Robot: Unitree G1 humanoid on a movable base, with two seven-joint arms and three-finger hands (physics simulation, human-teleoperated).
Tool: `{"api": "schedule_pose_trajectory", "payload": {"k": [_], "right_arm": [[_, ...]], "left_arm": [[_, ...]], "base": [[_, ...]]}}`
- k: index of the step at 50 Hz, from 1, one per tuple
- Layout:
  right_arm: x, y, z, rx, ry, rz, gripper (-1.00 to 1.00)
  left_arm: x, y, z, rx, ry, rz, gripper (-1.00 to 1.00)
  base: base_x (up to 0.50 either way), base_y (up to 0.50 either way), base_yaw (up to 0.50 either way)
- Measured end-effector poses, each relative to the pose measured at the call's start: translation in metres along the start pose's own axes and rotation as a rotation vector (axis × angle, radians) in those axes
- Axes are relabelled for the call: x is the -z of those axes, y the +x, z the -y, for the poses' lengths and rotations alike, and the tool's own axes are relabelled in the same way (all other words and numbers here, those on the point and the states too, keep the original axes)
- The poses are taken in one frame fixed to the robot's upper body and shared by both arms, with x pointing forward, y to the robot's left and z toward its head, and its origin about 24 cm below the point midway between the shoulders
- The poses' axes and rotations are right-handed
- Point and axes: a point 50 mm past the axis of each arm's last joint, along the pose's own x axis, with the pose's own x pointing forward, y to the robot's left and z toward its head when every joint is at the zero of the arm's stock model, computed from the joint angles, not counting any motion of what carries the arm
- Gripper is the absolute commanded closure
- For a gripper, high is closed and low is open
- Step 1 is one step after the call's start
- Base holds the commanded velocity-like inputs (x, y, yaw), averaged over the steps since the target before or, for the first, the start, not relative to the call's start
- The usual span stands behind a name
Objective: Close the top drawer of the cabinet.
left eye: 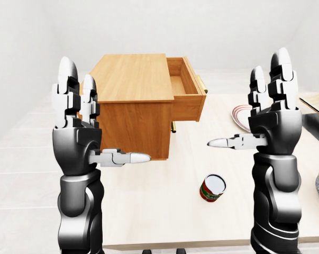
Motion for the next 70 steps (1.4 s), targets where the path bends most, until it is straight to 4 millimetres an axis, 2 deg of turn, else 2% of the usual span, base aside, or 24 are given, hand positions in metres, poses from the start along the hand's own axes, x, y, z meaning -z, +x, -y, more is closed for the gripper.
{"api": "schedule_pose_trajectory", "payload": {"k": [10, 20, 38, 53, 70], "right_arm": [[0.031, 0.017, -0.004, -0.004, 0.026, -0.102, -1.00], [0.054, 0.028, -0.007, -0.008, 0.039, -0.180, -1.00], [0.088, 0.029, -0.019, -0.025, 0.052, -0.322, -1.00], [0.098, 0.026, -0.024, -0.032, 0.054, -0.366, -1.00], [0.099, 0.029, -0.037, -0.069, 0.068, -0.367, -1.00]], "left_arm": [[-0.001, 0.000, 0.000, 0.000, 0.001, 0.005, -1.00], [-0.002, 0.000, 0.000, -0.005, 0.004, 0.008, -1.00], [-0.002, 0.000, 0.000, -0.009, 0.010, 0.009, -1.00], [-0.001, 0.000, 0.000, -0.009, 0.012, 0.006, -1.00], [-0.002, 0.000, 0.000, -0.010, 0.010, 0.009, -1.00]], "base": [[0.00, 0.00, 0.00], [0.00, 0.00, 0.00], [0.00, 0.00, 0.00], [0.00, 0.00, 0.00], [0.00, 0.00, 0.00]]}}
